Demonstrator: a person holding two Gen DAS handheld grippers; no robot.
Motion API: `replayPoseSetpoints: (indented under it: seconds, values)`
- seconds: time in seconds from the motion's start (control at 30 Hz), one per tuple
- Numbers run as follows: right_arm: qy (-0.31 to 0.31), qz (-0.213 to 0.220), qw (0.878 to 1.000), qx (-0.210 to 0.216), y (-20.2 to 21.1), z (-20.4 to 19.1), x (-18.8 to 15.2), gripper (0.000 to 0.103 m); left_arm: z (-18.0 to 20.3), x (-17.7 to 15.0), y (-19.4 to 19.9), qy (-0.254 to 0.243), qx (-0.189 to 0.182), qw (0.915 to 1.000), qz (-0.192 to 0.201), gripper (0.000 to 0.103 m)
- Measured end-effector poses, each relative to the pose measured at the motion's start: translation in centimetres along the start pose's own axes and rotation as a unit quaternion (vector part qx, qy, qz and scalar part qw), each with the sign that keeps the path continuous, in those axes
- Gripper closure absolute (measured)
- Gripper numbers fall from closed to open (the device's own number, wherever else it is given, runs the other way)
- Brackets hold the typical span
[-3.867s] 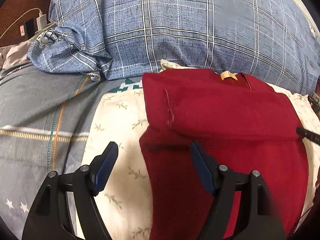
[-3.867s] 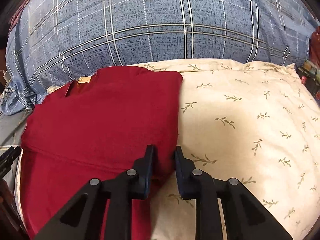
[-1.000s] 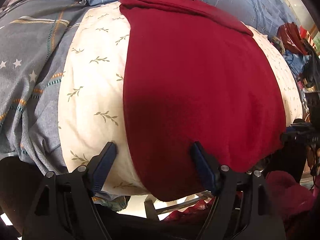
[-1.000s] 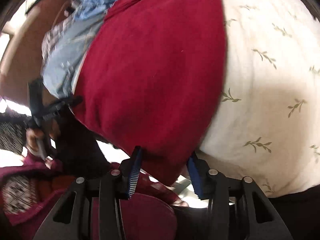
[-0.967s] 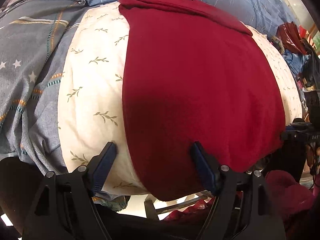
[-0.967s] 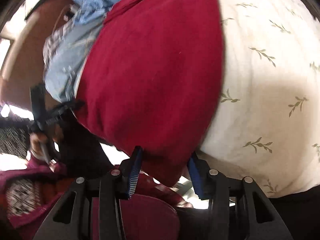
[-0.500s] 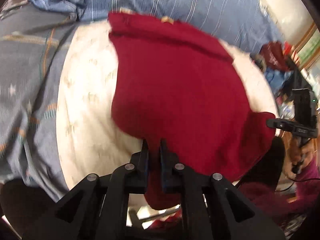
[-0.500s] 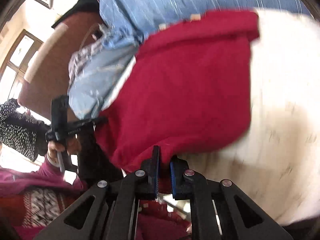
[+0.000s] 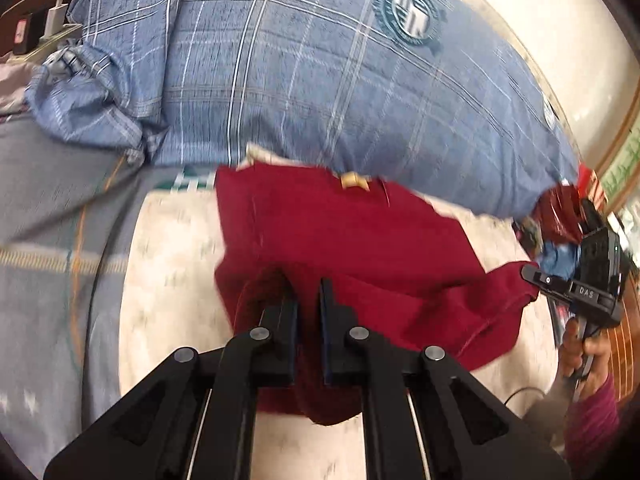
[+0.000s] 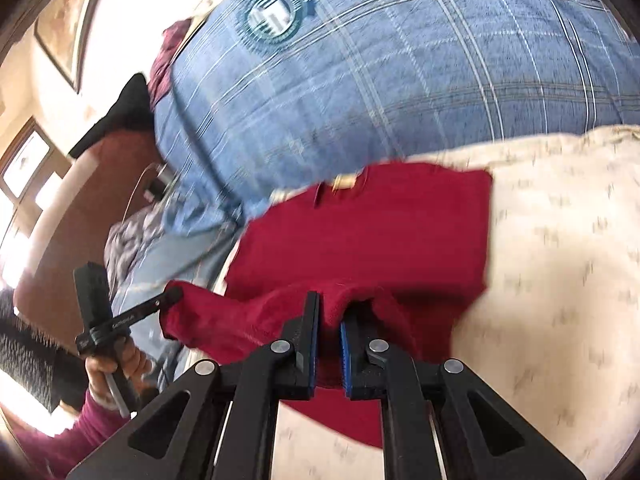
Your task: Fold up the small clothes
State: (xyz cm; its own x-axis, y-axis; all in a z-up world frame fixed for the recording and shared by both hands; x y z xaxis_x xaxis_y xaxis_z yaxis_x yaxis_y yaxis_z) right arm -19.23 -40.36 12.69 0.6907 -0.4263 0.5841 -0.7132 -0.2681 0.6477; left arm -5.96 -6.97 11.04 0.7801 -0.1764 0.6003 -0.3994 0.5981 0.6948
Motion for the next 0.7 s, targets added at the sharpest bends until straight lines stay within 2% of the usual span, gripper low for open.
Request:
replayPoseSetpoints:
  seconds: [0.17,0.27,0.4,0.43,0.47,0.5,0.53,0.57,0.63,0.7]
  values:
    - [-0.020,0.016,1.000,-0.007,-2.8,1.9,4.6,0.095,-0.5,3.6,-3.3,0.001,0.013,0.9999,0.005,0.096]
    - [-0.033,0.014,0.999,-0.026,-5.6,3.8,6.6,0.094,-1.8,5.0,-5.7,0.024,0.018,0.9995,0.000,0.096]
    - [-0.042,0.019,0.997,-0.055,-8.5,5.6,8.3,0.083,-3.3,6.1,-8.4,0.048,0.016,0.9986,-0.013,0.093]
    - [-0.044,0.014,0.997,-0.061,-8.9,5.9,8.6,0.072,-3.5,6.4,-8.9,0.051,0.017,0.9984,-0.017,0.092]
    - [-0.047,0.010,0.996,-0.070,-9.0,6.1,8.8,0.066,-3.7,6.5,-9.2,0.052,0.016,0.9983,-0.022,0.086]
    - [-0.047,0.015,0.996,-0.077,-8.6,6.1,8.9,0.066,-3.8,6.7,-9.3,0.052,0.017,0.9982,-0.025,0.080]
    - [-0.045,0.022,0.996,-0.077,-8.0,5.9,8.9,0.064,-3.9,6.8,-9.0,0.052,0.019,0.9982,-0.025,0.056]
    - [-0.040,0.031,0.996,-0.073,-7.2,5.6,8.7,0.062,-4.0,6.9,-8.2,0.050,0.024,0.9984,-0.010,0.036]
    - [-0.025,0.044,0.995,-0.085,-5.8,5.0,8.3,0.061,-4.1,7.1,-6.5,0.048,0.019,0.9984,0.025,0.030]
    - [-0.003,0.047,0.996,-0.081,-5.1,4.0,7.7,0.062,-4.1,7.2,-5.5,0.044,0.021,0.9984,0.030,0.030]
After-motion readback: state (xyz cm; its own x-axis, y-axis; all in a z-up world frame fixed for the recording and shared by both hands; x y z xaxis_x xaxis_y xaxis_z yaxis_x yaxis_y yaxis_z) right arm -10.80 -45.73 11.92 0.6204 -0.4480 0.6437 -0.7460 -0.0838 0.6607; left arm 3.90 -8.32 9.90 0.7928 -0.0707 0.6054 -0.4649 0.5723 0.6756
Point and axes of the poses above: each gripper's, at about its wrist camera, not at the fingertips, and y roughly against the way its jaws point, z to its right, x to its top, the point moved 2 cm from there along -y, roughly the way its jaws point, and after that the axes turned 2 degrees about -x, right-handed, at the moved point
